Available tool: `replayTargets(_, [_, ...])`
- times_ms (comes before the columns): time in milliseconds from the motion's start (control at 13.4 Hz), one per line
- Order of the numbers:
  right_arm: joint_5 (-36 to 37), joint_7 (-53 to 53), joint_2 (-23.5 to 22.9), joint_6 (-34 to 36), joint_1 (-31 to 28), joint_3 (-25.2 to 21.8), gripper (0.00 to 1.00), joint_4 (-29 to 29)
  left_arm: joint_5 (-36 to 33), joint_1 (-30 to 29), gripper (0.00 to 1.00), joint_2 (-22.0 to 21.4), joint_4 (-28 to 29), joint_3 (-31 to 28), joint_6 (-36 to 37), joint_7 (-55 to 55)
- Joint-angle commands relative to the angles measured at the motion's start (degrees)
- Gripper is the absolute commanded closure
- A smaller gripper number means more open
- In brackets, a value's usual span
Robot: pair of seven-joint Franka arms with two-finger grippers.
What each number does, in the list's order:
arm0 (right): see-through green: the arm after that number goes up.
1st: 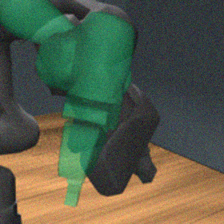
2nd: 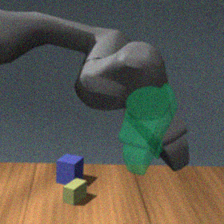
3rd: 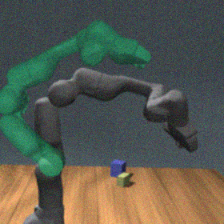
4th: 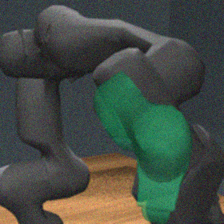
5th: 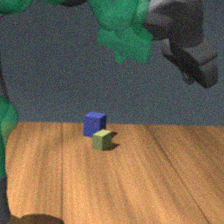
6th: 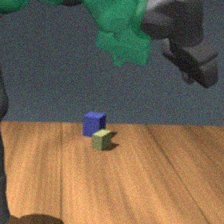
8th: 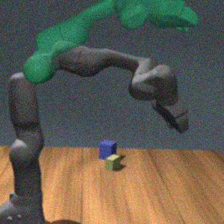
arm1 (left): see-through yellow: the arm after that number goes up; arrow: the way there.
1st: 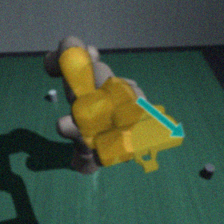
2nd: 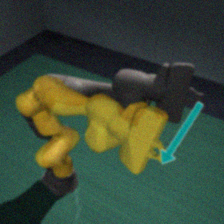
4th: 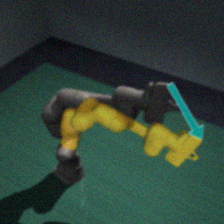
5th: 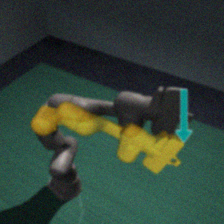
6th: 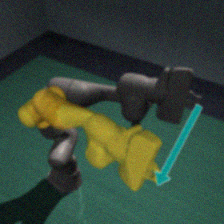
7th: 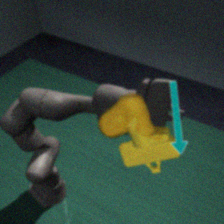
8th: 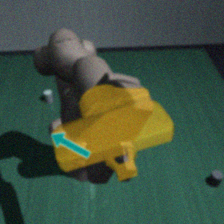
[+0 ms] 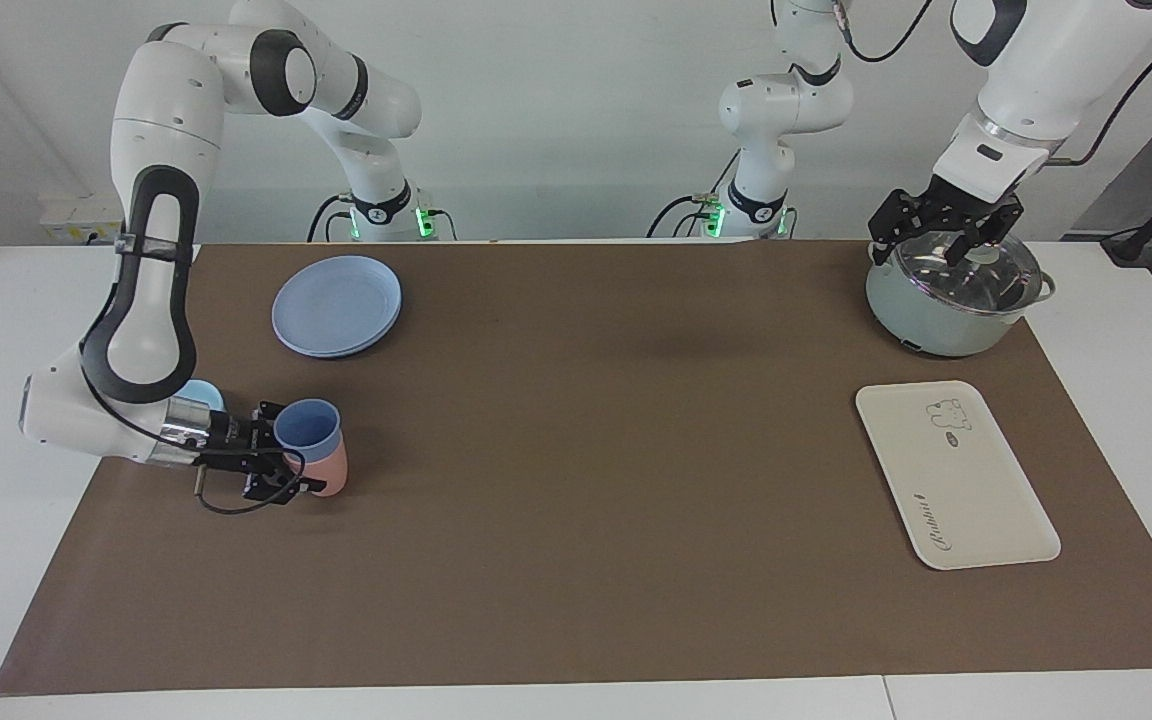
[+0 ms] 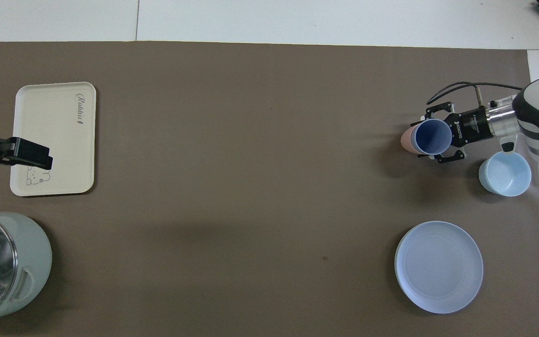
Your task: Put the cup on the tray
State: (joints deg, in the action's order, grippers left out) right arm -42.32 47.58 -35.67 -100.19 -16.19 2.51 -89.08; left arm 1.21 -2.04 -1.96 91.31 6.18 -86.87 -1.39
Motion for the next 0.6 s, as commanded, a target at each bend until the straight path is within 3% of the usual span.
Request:
replayTargets(0, [-4.2,-2.3,3.0,0.2,-0.2,0.3,1.0,-4.9,0.4,-0.9,0.0,-1.2,0.8,0.3,0.7,-0.2])
replayTargets(149, [-5.6,-1.9,5.2,-0.2,0.7,0.3,1.0,-7.1,0.4,-0.9,0.0,-1.2,0.8,0.3,0.7,-0.2])
replayTargets(522, [-6.4,1.1,10.5,-2.5,11.6,0.3,1.0,-10.1,0.4,-0.9,0.0,-1.2,0.8,0.3,0.7,-0.2])
